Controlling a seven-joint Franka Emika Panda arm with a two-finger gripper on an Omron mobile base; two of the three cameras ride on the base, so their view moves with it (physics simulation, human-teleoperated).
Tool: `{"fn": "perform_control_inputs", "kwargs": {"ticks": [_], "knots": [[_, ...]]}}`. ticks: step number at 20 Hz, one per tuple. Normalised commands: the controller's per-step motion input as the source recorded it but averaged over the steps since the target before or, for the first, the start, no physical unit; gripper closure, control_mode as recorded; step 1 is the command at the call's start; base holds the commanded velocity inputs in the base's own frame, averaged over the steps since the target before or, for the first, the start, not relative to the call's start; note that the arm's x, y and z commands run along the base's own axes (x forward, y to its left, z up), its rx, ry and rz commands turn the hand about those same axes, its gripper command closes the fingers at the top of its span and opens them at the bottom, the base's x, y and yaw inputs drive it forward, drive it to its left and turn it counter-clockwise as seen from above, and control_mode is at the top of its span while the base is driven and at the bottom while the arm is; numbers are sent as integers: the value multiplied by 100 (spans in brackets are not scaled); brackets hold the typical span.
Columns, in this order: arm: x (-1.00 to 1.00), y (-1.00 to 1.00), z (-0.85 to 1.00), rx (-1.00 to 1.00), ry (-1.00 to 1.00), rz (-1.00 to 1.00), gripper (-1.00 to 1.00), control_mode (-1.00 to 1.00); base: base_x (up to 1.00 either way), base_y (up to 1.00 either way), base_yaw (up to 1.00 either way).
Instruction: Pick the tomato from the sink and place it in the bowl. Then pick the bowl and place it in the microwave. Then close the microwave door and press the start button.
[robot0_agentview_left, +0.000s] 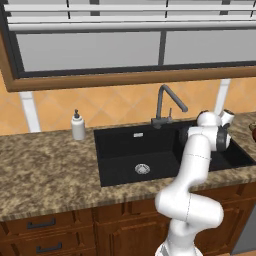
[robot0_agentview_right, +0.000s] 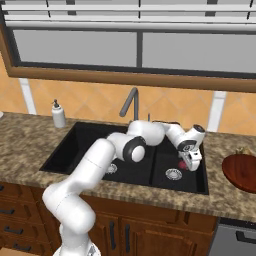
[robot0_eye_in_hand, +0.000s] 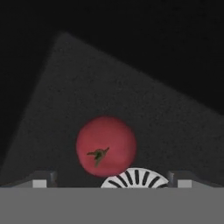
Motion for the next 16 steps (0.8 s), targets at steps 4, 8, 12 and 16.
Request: {"fn": "perform_control_inputs", "kwargs": {"ticks": [4,8,12,16], "knots": [[0,10,-33,0,0,-6,-100,-100,0,0,0],[18,0,-12,0,0,-5,-100,-100,0,0,0],[1,8,-52,-1,0,-3,-100,-100,0,0,0],[-3,23,-68,0,3,0,-100,-100,0,0,0]]}}
